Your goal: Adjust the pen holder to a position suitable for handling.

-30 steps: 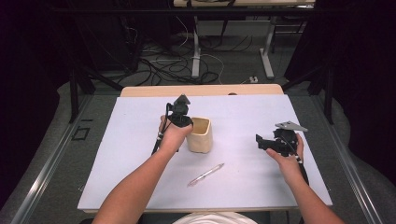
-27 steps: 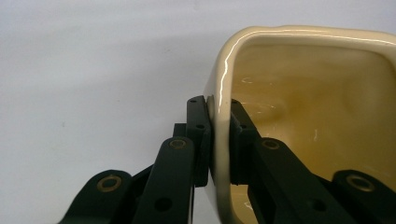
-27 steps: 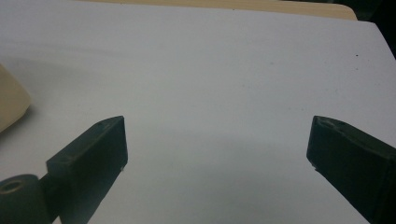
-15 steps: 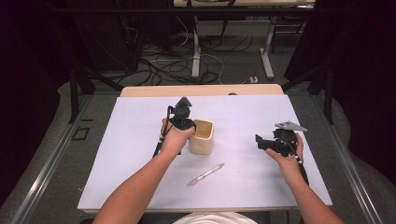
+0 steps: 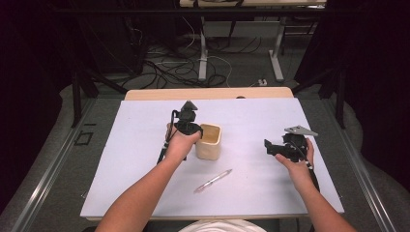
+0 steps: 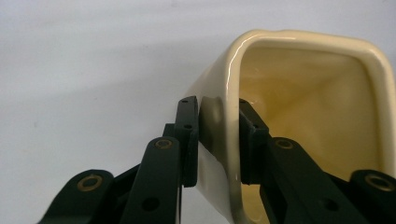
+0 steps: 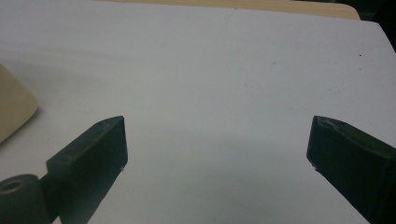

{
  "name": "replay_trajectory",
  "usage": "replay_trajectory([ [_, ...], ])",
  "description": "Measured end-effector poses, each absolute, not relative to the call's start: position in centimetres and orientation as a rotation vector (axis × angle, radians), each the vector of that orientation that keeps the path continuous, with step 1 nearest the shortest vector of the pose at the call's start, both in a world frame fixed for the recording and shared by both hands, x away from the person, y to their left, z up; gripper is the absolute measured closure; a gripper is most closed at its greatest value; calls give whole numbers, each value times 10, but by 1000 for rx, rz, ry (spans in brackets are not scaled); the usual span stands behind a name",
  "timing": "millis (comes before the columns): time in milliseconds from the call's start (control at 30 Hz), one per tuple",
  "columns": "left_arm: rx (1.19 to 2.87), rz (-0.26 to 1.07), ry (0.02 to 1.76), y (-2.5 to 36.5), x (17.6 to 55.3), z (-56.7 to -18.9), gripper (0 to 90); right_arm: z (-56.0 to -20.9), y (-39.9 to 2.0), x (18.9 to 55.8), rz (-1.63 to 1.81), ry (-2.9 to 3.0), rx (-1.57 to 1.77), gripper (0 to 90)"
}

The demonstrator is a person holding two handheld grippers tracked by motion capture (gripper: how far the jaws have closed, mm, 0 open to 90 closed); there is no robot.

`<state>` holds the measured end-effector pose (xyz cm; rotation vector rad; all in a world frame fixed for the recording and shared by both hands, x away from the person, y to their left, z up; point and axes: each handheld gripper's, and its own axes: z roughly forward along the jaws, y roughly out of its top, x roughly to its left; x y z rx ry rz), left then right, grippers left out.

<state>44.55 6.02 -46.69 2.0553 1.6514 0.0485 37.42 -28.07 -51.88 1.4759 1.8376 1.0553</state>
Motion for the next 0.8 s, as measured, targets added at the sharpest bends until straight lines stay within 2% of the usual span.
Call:
replay_trajectory([
  [267, 2027, 28, 1587, 64, 443, -465, 652, -519, -280, 374, 1056, 1837, 1482, 46],
  [567, 1976, 74, 1501, 70, 439, -464, 510, -518, -281, 374, 1058, 1836, 1476, 54],
  [633, 1962, 73, 1479, 73, 438, -463, 501, -518, -281, 374, 1058, 1837, 1476, 58],
  [800, 1945, 93, 1426, 80, 435, -460, 442, -518, -281, 374, 1054, 1838, 1484, 100],
])
